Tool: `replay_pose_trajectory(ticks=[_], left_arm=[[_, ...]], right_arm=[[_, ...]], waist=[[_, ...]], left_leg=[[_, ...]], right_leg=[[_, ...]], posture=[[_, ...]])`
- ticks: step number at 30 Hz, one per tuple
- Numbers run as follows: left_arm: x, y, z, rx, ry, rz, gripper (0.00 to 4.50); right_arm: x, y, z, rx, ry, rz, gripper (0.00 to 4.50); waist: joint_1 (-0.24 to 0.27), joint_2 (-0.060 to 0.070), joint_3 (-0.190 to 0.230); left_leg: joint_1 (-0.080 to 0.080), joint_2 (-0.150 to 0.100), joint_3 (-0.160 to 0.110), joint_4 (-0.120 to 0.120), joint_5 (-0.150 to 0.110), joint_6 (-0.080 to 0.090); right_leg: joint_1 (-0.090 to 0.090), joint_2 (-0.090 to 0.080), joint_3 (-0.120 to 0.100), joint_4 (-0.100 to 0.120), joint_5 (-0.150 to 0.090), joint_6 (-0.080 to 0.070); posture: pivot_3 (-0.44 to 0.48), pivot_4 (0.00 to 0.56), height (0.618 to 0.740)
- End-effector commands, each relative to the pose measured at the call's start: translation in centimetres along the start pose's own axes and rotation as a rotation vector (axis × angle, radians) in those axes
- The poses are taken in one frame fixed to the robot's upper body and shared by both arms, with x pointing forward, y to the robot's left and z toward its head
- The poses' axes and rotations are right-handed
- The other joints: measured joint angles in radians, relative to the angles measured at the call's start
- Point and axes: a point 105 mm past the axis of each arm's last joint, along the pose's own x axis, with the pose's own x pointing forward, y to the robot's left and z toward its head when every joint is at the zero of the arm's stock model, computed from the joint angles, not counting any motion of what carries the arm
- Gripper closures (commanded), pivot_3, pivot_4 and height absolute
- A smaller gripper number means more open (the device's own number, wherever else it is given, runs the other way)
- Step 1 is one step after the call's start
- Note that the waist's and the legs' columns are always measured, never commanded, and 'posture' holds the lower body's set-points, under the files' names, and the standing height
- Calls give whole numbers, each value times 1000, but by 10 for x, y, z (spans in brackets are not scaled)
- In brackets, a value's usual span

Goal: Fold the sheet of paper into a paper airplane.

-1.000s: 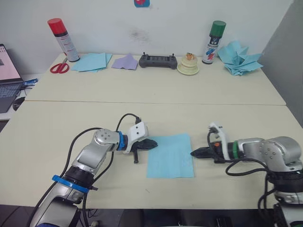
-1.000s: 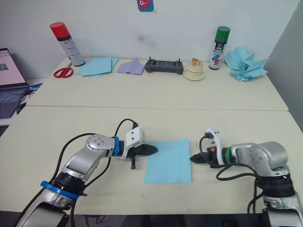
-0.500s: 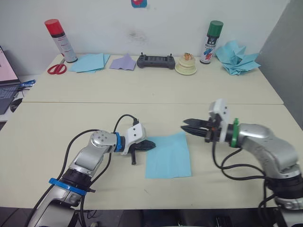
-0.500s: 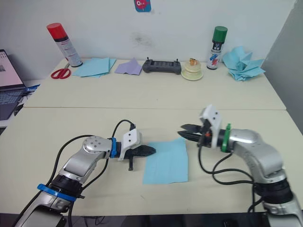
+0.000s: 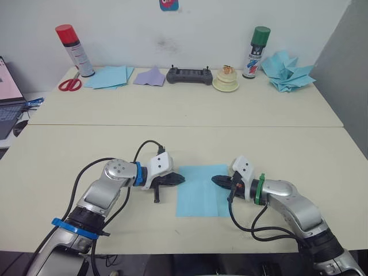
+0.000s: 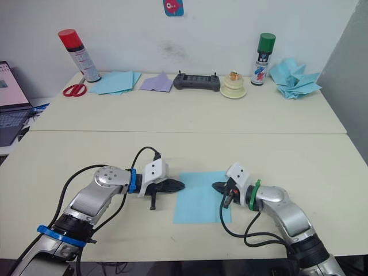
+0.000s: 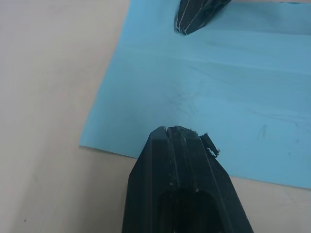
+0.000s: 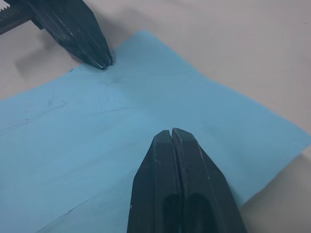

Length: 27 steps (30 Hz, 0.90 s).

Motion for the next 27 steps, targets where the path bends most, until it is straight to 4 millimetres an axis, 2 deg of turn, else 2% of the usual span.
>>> replay_pose_trajectory(ticks=[1,5,10,14,17,22,27], left_arm=[[-3,-6,-19,-68,69,-14,4500],[-13,3,3,-150,-44,32,4500],[-34,6,51,-240,-238,34,4500],[-26,-8,67,-232,-268,-11,4500],[-8,-16,61,-215,-232,-7,4500],[22,-18,28,-167,-115,81,4500],[36,-15,9,-197,-91,146,4500]], right_arm=[[-7,-10,-10,27,11,-69,4479],[-5,-9,-10,39,-3,-79,4479],[1,-6,-7,39,-16,-69,4479],[3,-6,-6,34,-20,-61,4479],[5,-5,-6,32,-17,-53,4479],[5,-2,-7,33,-11,-45,4479],[1,-2,-8,35,-14,-50,4479]], waist=[[0,0,0],[0,0,0],[0,-1,1],[0,-1,0],[0,-1,0],[0,-1,0],[6,-1,0]], left_leg=[[0,0,0,0,0,0],[0,0,0,0,0,0],[-2,0,-1,1,0,0],[-2,0,0,1,0,0],[-1,0,0,1,0,0],[-1,0,-1,1,0,0],[-1,0,-1,1,0,0]], right_leg=[[0,0,0,0,0,0],[0,0,1,0,0,0],[-1,0,0,0,0,0],[0,0,1,0,0,0],[0,0,1,0,0,0],[0,0,1,0,0,0],[1,0,1,0,1,-1]], posture=[[0,150,740],[0,150,740],[0,150,740],[0,150,740],[0,150,740],[0,150,740],[0,150,740]])
